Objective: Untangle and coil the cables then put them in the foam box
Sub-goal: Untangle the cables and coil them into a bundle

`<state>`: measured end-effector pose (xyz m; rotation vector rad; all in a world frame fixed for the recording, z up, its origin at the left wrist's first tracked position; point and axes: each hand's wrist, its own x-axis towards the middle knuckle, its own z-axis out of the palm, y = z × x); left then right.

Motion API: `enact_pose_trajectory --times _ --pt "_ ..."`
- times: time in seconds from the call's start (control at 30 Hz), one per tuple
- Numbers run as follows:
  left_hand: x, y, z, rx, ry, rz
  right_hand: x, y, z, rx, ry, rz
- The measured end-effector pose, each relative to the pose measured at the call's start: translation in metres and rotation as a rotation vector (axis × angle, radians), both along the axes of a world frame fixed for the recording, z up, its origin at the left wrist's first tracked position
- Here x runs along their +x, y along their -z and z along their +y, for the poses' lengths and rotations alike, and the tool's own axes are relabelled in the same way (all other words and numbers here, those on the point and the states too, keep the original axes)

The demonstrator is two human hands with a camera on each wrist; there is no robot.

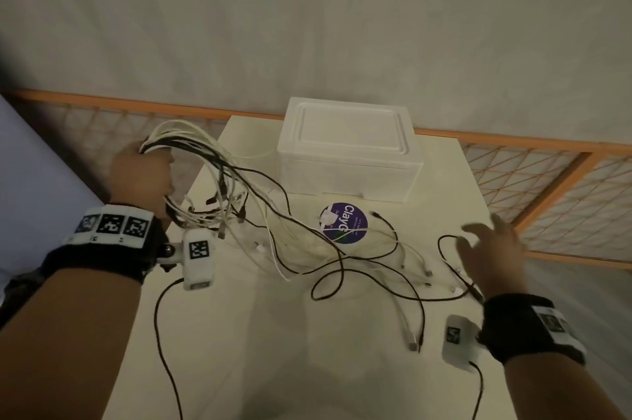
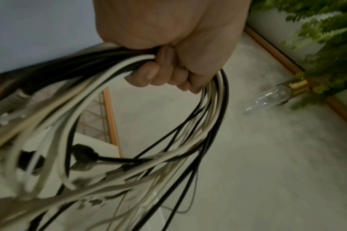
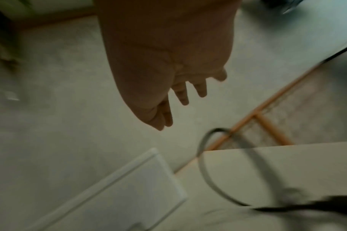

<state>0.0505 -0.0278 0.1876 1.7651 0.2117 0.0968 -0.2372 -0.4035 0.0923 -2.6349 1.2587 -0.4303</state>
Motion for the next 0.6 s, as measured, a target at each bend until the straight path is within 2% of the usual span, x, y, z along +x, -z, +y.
enact_pose_trajectory --times 0.07,0.13,0.2,0.23,0.3,0.37,0.43,0.6 --pt "-0.013 0.001 -0.020 0.070 0.093 0.001 0.032 -0.020 0.032 -0.002 -0.234 -0.232" --pt "-0.026 0.006 -0.041 0.109 0.221 -0.023 0.065 -0.045 0.082 0.055 -0.467 -0.375" --pt "-0.042 0.007 -0.063 0.197 0.362 -0.103 0.091 -0.066 0.125 0.154 -0.647 -0.426" --pt "-0.052 0.006 -0.072 0.261 0.444 -0.158 0.103 -0.070 0.138 0.196 -0.697 -0.389" --pt "-0.066 0.001 -0.082 0.334 0.529 -0.251 0.122 -0.068 0.151 0.219 -0.741 -0.262" --pt "-0.068 -0.004 -0.081 0.327 0.544 -0.296 0.130 -0.062 0.155 0.181 -0.696 -0.213" --pt "-0.065 -0.005 -0.075 0.349 0.552 -0.304 0.127 -0.053 0.153 0.138 -0.637 -0.181" --pt "-0.066 -0.001 -0.067 0.473 0.570 -0.303 0.118 -0.036 0.141 0.101 -0.620 0.012"
